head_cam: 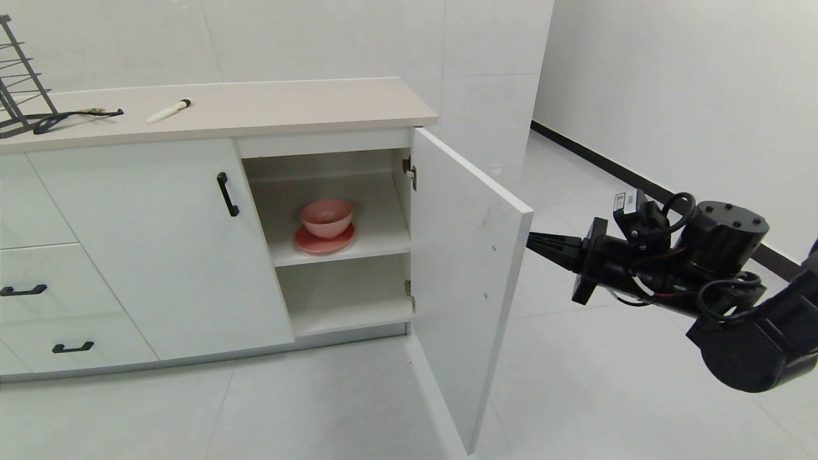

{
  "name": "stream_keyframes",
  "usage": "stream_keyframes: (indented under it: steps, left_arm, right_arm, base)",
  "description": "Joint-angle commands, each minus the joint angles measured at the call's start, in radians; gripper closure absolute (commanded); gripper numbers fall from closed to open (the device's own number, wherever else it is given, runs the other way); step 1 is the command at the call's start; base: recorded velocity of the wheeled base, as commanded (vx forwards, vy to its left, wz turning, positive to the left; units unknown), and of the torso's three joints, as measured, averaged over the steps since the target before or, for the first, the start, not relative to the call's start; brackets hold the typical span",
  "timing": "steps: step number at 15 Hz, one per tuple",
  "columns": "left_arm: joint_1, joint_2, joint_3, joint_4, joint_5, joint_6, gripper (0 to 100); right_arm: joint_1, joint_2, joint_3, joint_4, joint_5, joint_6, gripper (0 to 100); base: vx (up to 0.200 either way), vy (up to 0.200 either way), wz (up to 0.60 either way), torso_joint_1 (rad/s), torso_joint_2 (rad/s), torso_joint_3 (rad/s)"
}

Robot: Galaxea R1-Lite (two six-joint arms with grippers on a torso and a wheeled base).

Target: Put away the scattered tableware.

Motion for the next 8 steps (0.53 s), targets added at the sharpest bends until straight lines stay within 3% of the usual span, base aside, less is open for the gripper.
stream_keyframes:
  steps: [1,8]
  left_arm:
    - [0.0,0.0,0.0,-0.001,0.0,-0.001,0]
    - [0.0,0.0,0.0,-0.001,0.0,-0.001,0]
  right_arm:
    - [0.022,0.012,-0.004,-0.001,0.0,-0.001,100]
    - [0.094,0.01,0.001,-0.001,0.0,-0.001,100]
  base:
    - [0.0,0.0,0.0,0.0,0.0,0.0]
    - [0.0,0.0,0.0,0.0,0.0,0.0]
